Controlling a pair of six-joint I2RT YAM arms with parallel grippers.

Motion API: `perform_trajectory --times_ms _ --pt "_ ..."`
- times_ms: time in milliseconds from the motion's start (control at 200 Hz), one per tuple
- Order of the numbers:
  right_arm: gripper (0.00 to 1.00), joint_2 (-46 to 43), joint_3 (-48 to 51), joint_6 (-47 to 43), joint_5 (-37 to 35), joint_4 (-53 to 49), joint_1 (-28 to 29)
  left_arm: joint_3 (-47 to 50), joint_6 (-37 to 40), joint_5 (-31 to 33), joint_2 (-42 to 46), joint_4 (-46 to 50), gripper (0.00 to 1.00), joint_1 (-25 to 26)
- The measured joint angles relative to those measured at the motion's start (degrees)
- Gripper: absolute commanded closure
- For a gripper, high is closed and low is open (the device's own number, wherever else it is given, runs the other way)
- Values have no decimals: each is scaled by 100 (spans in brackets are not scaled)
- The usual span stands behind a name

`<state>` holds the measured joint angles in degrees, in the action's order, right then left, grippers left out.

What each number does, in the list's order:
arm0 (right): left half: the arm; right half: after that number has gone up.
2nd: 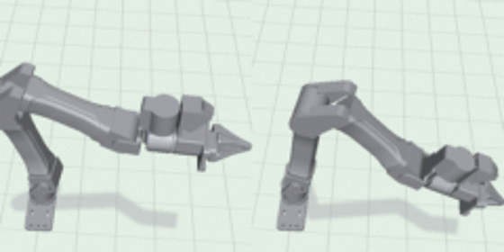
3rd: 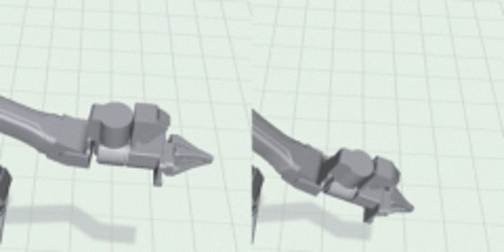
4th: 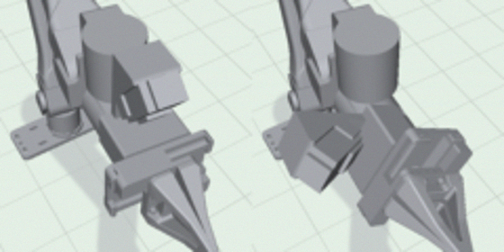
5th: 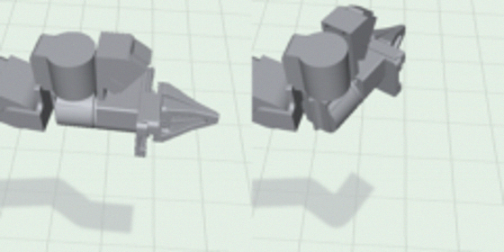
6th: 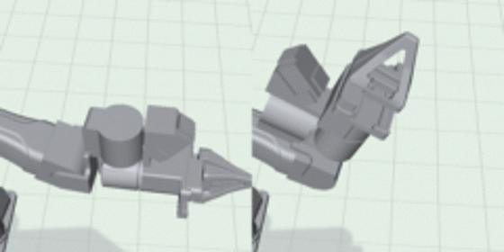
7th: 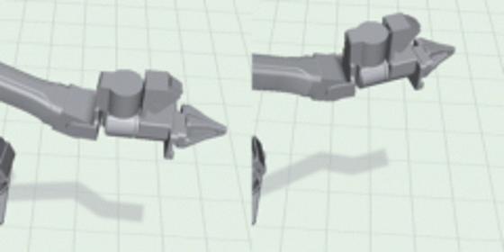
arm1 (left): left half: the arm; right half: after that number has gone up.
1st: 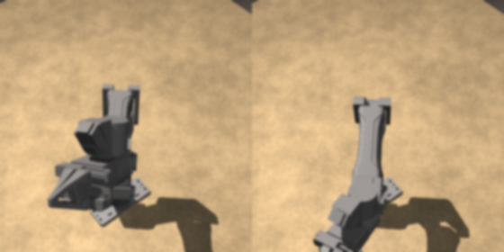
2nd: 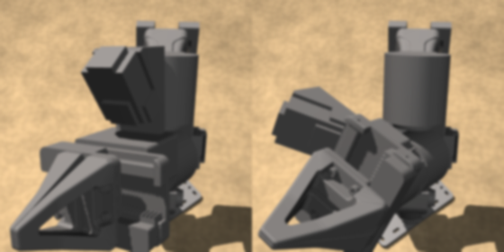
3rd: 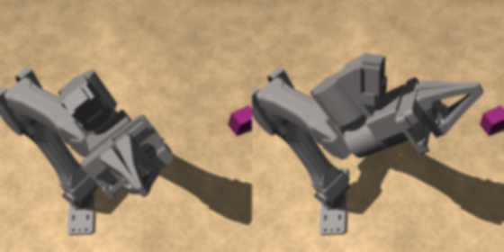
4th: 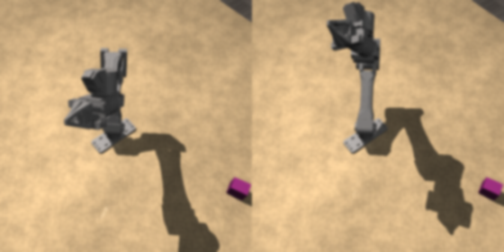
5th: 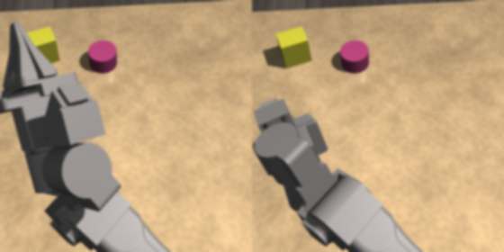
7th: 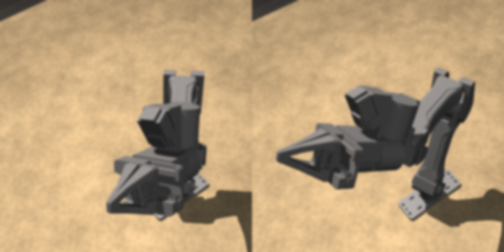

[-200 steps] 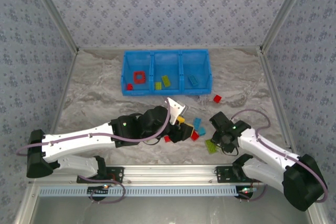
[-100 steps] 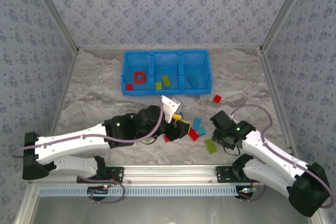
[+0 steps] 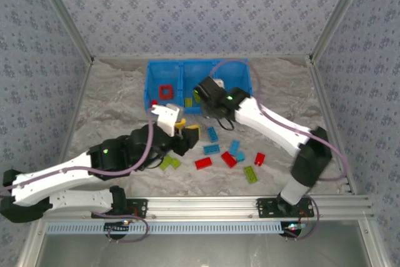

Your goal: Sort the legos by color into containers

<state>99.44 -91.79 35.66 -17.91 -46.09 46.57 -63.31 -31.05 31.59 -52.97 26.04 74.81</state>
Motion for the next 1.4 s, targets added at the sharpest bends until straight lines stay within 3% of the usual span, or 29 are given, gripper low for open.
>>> perform_trajectory --times_ms 230,490,829,1194,1399 --pt "72 2286 -2522 -643 -282 -369 -350 0 -111 675 557 365 45 0" --pt "72 3694 -3926 -822 -439 -820 -706 0 -273 857 601 664 45 0" --pt "68 4299 -4148 -863 -546 -1047 -772 151 -468 872 555 723 45 0" --pt "54 4435 -4498 -933 -695 -1141 -774 162 -511 824 474 723 44 0" --pt "52 4435 -4566 -984 -828 -1161 -726 162 -529 809 472 723 44 0"
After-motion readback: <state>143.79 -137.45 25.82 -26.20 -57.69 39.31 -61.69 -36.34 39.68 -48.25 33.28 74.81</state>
